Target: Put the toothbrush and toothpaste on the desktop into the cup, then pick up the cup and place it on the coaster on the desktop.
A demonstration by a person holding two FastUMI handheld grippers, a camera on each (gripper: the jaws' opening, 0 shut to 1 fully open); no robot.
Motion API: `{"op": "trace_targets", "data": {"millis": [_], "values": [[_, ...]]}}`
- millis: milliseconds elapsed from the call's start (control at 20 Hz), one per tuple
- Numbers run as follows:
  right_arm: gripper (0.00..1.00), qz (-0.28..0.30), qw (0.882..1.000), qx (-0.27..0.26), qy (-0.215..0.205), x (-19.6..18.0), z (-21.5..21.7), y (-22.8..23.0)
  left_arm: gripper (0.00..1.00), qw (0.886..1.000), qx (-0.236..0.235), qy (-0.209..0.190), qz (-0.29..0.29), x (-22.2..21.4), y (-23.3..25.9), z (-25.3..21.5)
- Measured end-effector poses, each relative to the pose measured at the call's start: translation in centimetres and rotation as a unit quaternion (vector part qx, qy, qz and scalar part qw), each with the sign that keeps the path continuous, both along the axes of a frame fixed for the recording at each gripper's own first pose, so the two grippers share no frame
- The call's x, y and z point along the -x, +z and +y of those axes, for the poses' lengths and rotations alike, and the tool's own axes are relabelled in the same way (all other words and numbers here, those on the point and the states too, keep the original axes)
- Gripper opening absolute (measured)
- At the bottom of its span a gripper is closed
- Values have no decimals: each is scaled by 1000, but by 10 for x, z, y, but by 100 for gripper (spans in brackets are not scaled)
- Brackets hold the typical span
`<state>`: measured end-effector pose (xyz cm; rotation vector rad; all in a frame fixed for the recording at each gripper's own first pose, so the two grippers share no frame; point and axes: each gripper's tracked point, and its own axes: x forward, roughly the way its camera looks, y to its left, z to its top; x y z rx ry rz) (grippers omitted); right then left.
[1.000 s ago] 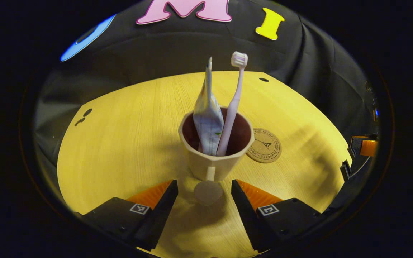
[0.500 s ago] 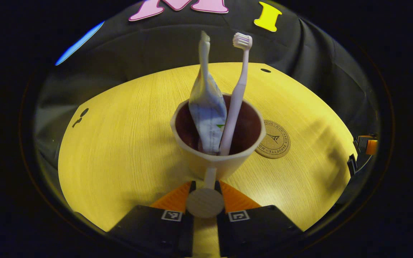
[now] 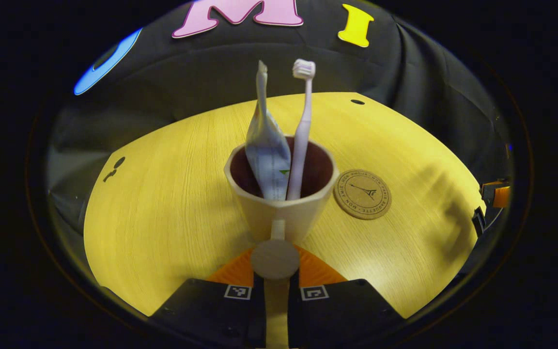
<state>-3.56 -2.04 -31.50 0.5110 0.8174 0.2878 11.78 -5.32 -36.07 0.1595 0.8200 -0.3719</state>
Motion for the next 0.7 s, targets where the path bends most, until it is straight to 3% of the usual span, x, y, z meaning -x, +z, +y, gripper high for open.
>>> {"op": "trace_targets", "data": {"millis": [350,400,600,700], "values": [[67,2,1000,0,-3,-2,-5,-2,18,1000,16,-6,-4,-1,3,-1],[67,2,1000,0,-3,-2,-5,-2,22,1000,18,-6,-6,0,3,-1],[67,5,1000,3,-2,0,-5,-5,14,999,34,-5,-25,4,8,-5],[67,6,1000,4,-1,1,-6,-6,19,999,39,-10,-34,8,11,-9]]}}
